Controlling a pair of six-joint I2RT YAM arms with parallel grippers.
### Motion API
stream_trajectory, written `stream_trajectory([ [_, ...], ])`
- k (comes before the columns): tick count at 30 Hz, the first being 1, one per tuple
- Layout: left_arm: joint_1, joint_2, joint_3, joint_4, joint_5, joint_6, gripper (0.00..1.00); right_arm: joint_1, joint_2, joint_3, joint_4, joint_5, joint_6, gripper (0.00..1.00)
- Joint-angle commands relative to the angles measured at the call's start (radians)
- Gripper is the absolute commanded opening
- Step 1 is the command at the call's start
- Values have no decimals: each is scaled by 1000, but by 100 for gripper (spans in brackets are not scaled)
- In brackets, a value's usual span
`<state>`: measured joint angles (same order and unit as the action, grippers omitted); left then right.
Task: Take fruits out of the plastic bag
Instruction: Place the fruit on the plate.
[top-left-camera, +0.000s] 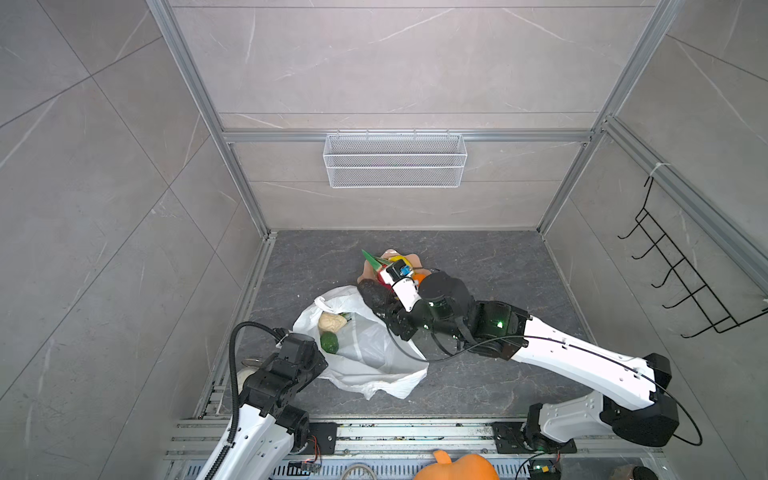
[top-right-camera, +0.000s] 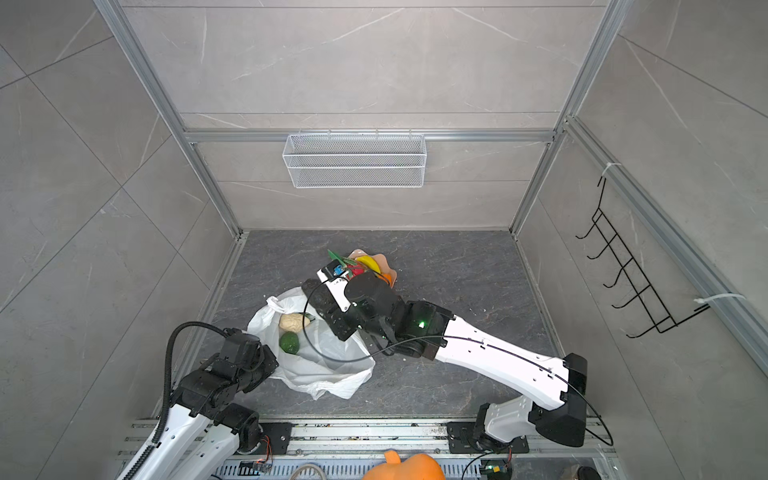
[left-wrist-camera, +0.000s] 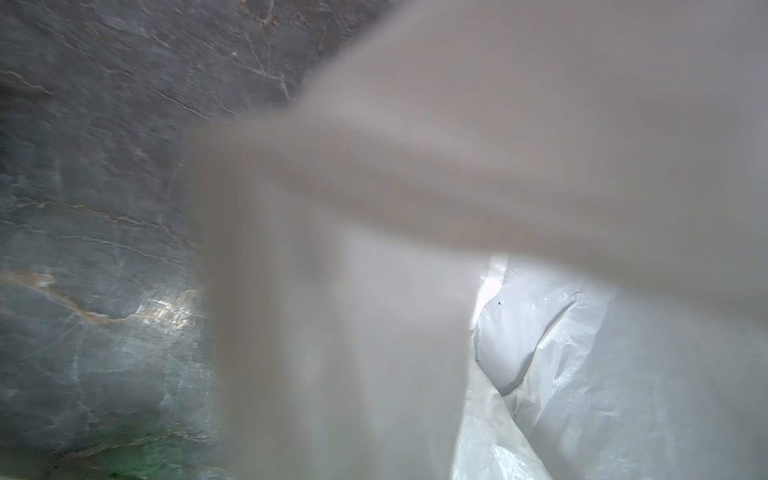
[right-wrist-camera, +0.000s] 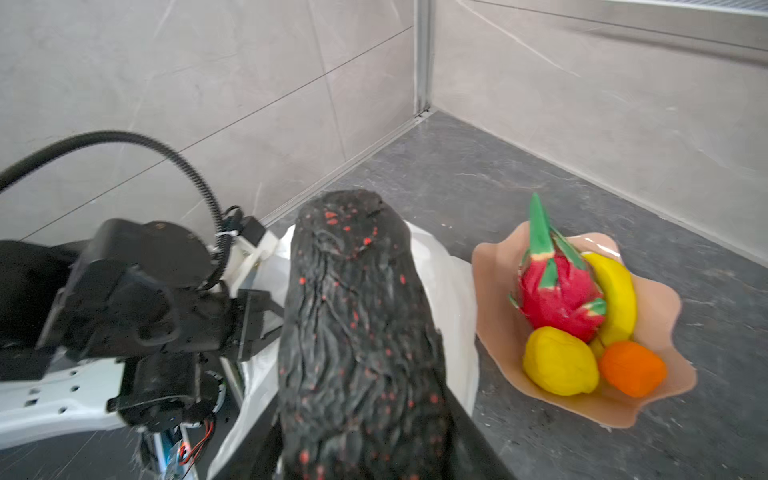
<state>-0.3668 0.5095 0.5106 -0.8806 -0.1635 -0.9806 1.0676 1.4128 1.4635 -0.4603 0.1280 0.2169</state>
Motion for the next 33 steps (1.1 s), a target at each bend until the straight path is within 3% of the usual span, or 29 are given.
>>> stream_trajectory([
  [1,-3,-77,31,-91,-118,-85,0,-103,93,20,-57,-2,-15,48],
  [5,-4,-138,54,-139,-230,-124,0,-184,244,79,-48,-18,-25,46],
  [14,-4,-186,89,-253,-401,-211,0,-254,529,198,1,-60,-7,44],
  [22,-3,-162,83,-285,-444,-247,0,-281,721,365,-57,-62,-14,43],
  [33,-4,-169,82,-278,-443,-237,0,-281,694,262,-33,-40,-26,45],
])
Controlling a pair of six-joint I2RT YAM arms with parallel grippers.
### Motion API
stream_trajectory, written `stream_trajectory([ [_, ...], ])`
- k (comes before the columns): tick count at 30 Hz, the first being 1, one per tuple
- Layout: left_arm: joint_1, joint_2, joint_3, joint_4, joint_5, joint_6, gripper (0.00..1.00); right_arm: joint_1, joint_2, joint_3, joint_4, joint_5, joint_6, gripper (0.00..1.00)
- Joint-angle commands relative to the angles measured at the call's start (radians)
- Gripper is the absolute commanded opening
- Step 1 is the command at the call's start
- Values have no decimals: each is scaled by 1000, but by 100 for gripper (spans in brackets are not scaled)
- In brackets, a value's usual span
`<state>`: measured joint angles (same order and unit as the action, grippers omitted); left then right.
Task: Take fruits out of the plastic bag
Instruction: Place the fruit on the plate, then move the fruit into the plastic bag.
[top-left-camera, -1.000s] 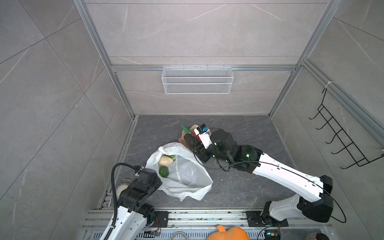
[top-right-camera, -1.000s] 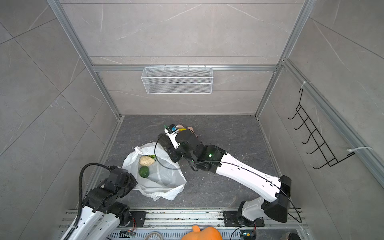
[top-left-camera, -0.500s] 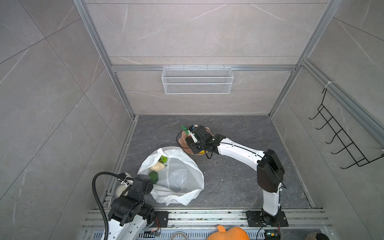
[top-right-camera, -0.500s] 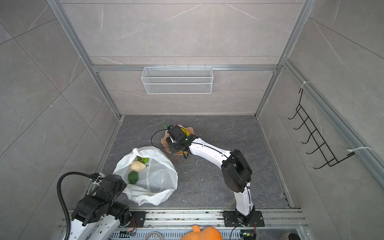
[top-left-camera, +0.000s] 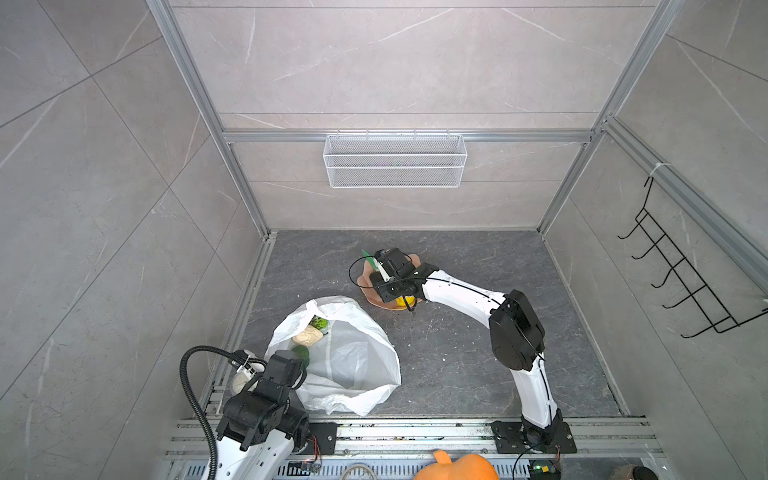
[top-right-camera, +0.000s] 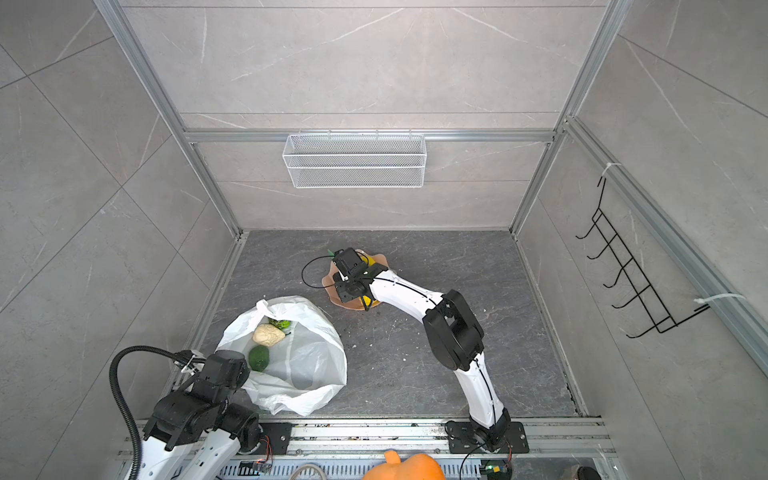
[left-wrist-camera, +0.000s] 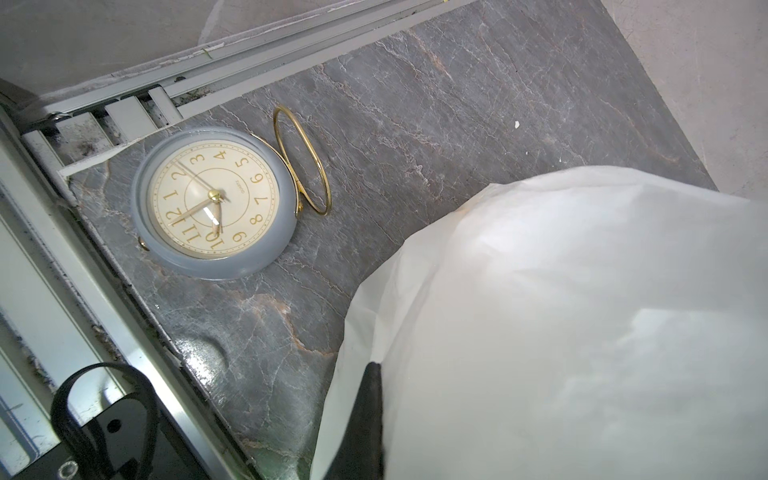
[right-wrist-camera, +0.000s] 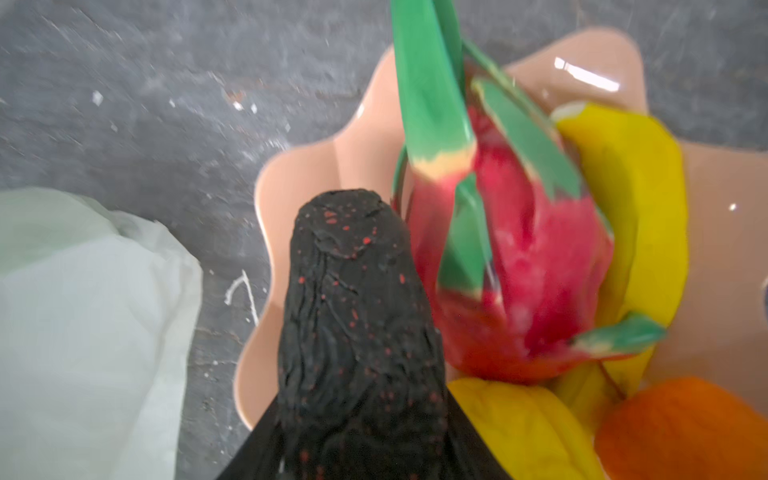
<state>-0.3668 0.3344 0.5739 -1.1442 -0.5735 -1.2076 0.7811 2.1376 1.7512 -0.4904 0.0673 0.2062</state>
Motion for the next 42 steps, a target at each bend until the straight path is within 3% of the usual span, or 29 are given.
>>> stream_trajectory([
  [1,-4,6,19,-12,-32,-8,0,6,-34,-31,-6,28,-21,46],
  [12,-3,3,14,18,-4,25,0,7,-65,-65,13,16,-28,65],
  [16,-3,17,-1,85,70,76,0,12,-123,-61,-8,-1,-26,71],
  [23,-4,96,-26,189,251,118,0,50,-377,-138,-48,11,5,64],
  [32,-3,78,-17,170,290,139,0,400,-608,-220,-118,112,69,58],
  [38,-3,104,-32,195,325,153,0,588,-587,-259,-103,169,135,58],
  [42,-3,98,-33,196,334,159,0,617,-518,-254,-88,137,170,58],
])
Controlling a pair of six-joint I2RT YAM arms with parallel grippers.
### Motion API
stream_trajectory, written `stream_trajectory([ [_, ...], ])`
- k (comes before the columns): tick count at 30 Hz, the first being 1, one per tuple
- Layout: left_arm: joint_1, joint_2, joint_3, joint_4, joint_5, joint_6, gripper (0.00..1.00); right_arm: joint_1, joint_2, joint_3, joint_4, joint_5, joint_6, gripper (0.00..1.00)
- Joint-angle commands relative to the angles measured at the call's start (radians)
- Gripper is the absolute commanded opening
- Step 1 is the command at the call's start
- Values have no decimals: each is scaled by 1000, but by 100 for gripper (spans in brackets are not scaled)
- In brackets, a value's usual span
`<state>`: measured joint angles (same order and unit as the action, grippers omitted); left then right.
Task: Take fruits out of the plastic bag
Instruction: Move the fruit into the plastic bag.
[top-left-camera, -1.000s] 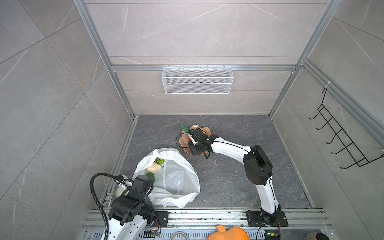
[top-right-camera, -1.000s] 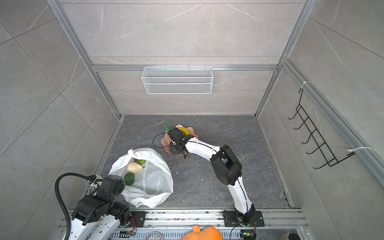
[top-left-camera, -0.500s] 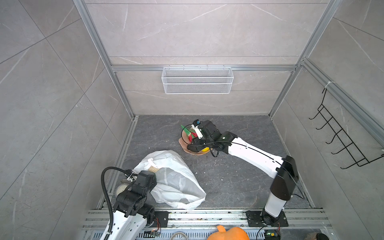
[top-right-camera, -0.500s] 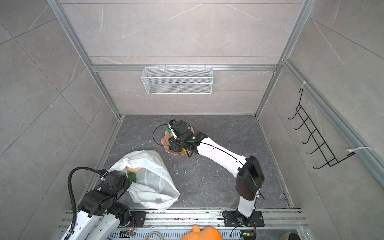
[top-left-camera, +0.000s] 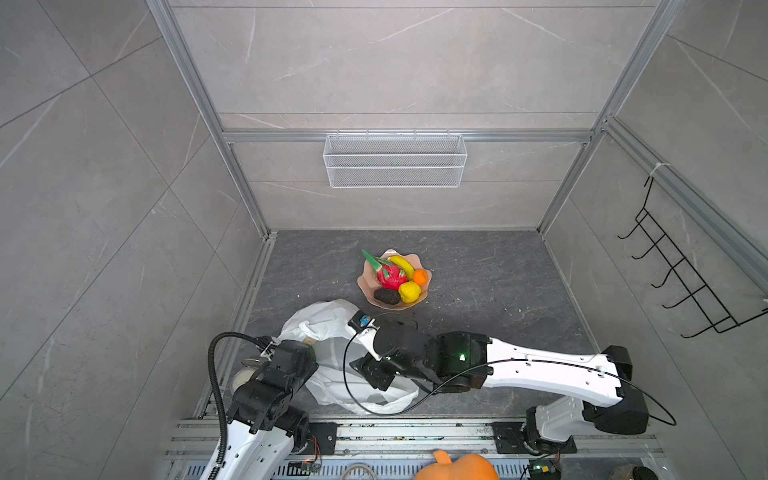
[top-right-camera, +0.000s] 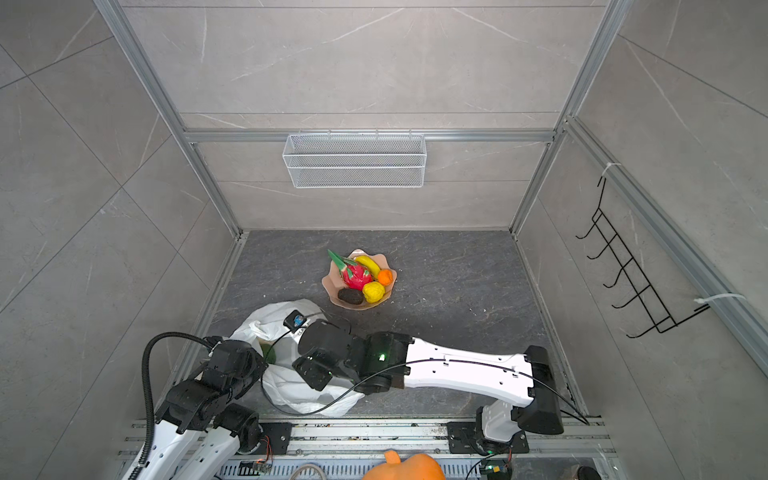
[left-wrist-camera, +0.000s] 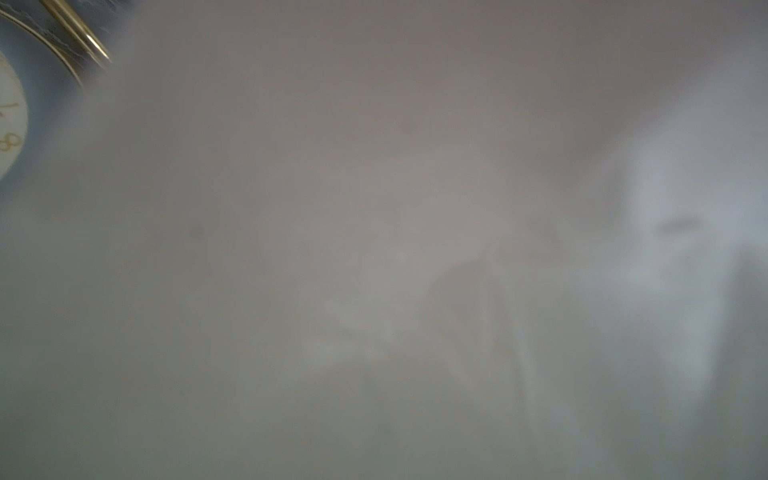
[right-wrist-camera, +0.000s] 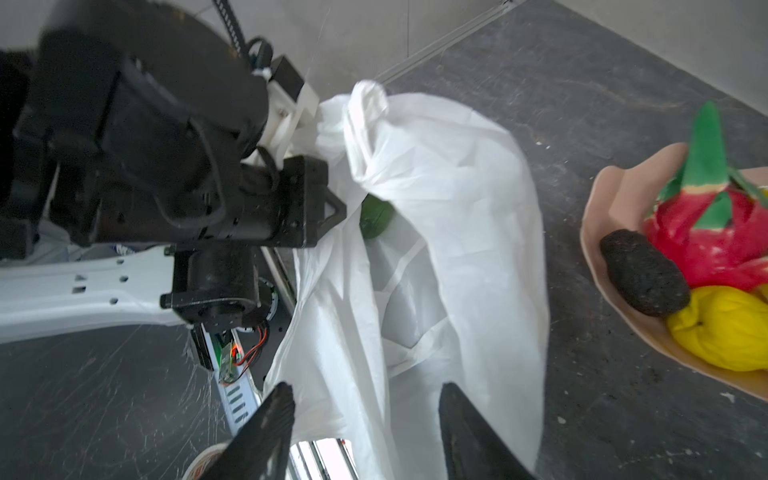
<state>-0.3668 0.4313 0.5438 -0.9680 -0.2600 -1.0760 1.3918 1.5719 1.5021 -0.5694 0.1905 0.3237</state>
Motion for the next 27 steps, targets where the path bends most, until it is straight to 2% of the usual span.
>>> stream_trajectory([
  [1,-3,1,-4,19,23,28,0,6,64,-1,-2,9,62,57],
  [8,-3,-16,-20,33,43,21,0,-6,247,117,15,-65,87,51],
  [14,-4,-35,-46,50,86,1,0,-90,393,223,-27,-45,73,47],
  [19,-4,7,-61,101,170,-11,0,-163,462,255,-18,-109,58,48],
  [24,-4,-25,-22,17,137,-19,0,-182,564,358,-34,-173,25,50],
  [27,-10,10,-24,-6,171,-55,0,-186,642,435,-53,-203,24,51],
])
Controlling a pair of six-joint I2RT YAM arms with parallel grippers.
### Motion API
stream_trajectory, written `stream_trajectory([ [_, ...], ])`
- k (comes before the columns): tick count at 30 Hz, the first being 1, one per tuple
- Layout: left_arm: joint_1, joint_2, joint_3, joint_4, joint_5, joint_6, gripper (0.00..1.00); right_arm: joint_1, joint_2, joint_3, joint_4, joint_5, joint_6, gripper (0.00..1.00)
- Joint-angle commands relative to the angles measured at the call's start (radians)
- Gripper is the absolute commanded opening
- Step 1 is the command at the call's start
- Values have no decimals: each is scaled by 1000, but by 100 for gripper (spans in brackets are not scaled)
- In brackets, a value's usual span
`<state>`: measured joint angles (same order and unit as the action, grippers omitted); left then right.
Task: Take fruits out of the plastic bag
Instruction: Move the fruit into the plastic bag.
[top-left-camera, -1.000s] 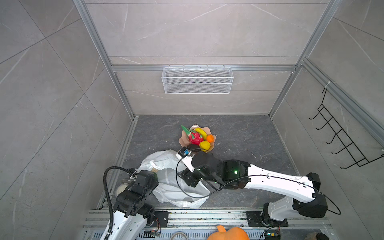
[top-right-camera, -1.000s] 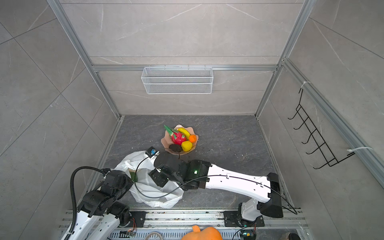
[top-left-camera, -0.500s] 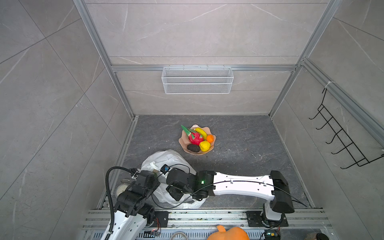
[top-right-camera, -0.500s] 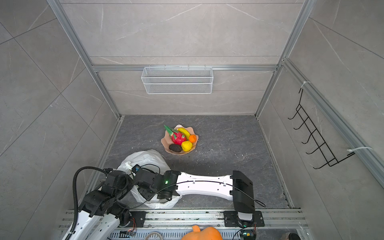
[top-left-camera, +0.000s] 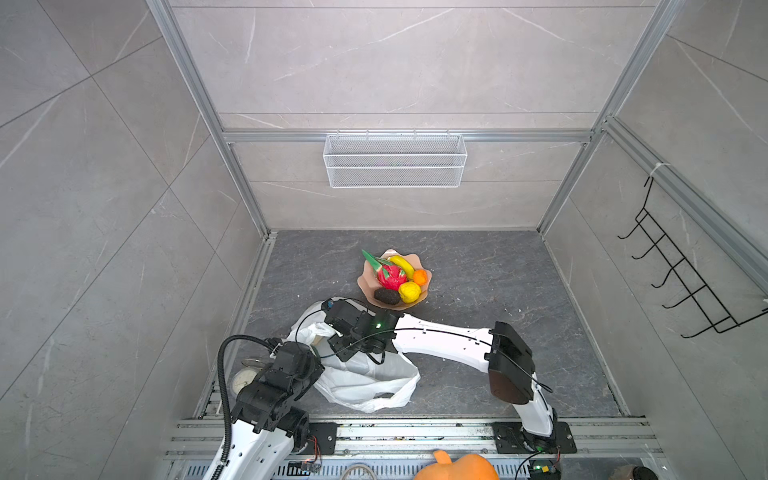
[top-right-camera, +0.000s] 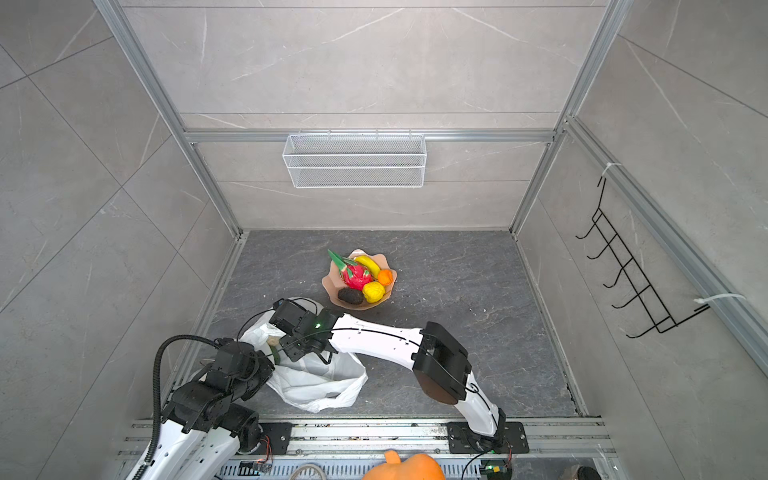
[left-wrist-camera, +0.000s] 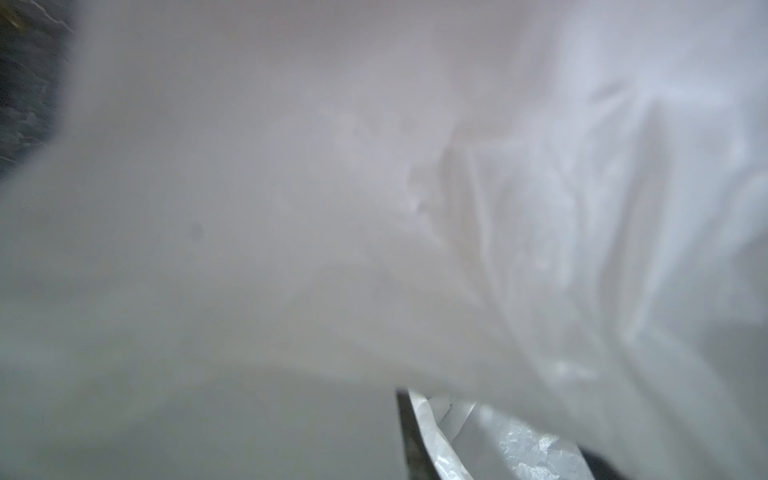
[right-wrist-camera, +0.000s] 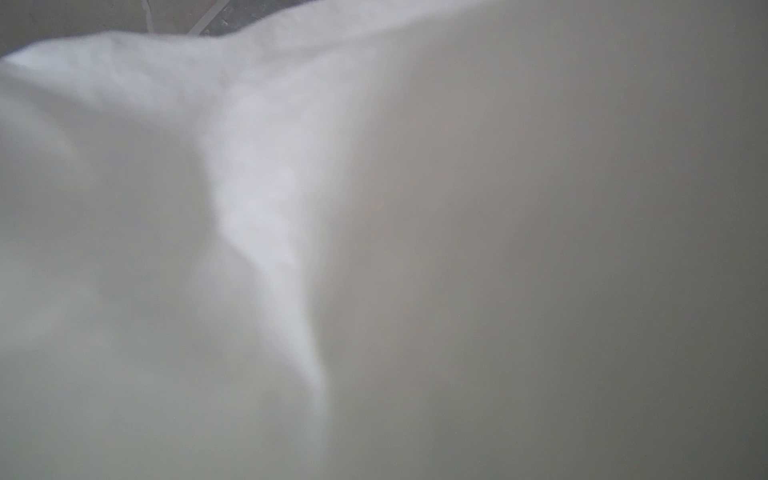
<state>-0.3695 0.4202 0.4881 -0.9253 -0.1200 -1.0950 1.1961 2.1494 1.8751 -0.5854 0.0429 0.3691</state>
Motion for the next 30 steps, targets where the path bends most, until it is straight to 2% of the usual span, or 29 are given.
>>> stream_trajectory([
  [1,-9,44,37,-60,41,-39,0,9,88,84,-39,-69,-21,51],
  [4,-20,70,54,-110,35,-70,0,10,137,114,-14,-98,-17,54],
  [7,-28,28,68,-151,9,-101,0,9,186,168,-21,-121,-15,55],
  [12,-38,14,70,-196,-6,-145,0,0,253,250,-36,-90,-6,59],
  [19,-44,21,61,-231,-28,-183,0,-12,326,328,-28,-51,5,70],
  [30,-43,23,49,-224,-30,-190,0,-27,509,556,-33,37,23,74],
])
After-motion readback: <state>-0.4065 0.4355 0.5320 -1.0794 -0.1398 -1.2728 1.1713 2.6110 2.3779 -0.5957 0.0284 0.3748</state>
